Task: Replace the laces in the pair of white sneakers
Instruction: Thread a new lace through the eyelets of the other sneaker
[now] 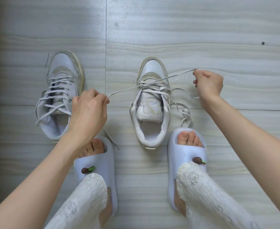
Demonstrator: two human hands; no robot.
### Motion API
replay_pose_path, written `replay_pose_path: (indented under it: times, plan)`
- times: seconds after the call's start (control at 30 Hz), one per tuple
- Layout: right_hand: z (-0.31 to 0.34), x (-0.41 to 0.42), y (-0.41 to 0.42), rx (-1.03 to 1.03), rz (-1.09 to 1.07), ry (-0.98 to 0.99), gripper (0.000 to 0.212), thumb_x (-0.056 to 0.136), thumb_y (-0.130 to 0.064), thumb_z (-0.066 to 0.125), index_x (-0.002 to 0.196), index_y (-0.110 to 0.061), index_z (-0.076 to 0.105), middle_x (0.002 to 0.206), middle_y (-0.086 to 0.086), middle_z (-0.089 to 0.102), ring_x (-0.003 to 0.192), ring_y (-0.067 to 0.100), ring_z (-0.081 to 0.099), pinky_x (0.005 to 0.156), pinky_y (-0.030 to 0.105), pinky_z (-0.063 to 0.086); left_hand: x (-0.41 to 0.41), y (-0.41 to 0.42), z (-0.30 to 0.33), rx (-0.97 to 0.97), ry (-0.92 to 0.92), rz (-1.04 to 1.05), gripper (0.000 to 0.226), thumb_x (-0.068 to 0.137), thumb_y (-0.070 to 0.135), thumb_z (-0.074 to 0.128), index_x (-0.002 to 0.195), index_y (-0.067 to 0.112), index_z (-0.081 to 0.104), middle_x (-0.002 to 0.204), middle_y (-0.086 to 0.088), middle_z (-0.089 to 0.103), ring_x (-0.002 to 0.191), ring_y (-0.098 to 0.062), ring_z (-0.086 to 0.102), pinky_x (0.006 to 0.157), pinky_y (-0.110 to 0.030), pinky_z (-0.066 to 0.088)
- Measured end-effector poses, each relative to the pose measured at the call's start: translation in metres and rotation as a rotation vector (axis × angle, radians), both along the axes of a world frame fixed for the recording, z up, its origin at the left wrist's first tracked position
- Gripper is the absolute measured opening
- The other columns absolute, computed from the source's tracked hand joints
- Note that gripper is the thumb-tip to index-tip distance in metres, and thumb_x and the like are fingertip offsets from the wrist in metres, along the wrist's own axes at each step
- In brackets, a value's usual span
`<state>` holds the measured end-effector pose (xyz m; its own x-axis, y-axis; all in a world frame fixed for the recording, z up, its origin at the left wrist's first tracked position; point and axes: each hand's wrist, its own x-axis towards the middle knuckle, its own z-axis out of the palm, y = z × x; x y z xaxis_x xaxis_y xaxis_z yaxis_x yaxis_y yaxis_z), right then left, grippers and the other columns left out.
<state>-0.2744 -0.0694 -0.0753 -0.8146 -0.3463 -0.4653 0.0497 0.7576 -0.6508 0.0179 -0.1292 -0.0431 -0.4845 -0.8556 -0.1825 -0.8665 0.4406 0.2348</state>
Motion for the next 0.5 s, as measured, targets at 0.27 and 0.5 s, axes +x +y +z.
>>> replay_pose_path:
  times: [0.27,0.5]
  plan:
    - [0.011,0.034,0.007,-0.038,0.520,0.388,0.046,0.088,-0.023,0.057,0.132,-0.015,0.051,0.124,0.013,0.050,0.117,0.028,0.043,0.096,0.026,0.028,-0.037,-0.005,0.011,0.402,0.283,0.320,0.025,0.092,0.013,0.047,0.089,0.001,0.070,0.080,-0.005,0.047,0.080,-0.016,0.042,0.064,-0.021,0.028]
    - [0.041,0.088,-0.009,-0.207,0.890,0.189,0.021,0.088,-0.027,0.060,0.085,-0.011,0.075,0.081,0.009,0.067,0.083,0.025,0.059,0.082,0.030,0.037,-0.042,0.002,0.011,0.349,0.336,0.095,0.026,0.096,0.018,0.046,0.102,0.013,0.070,0.075,0.004,0.044,0.077,-0.017,0.047,0.071,-0.021,0.027]
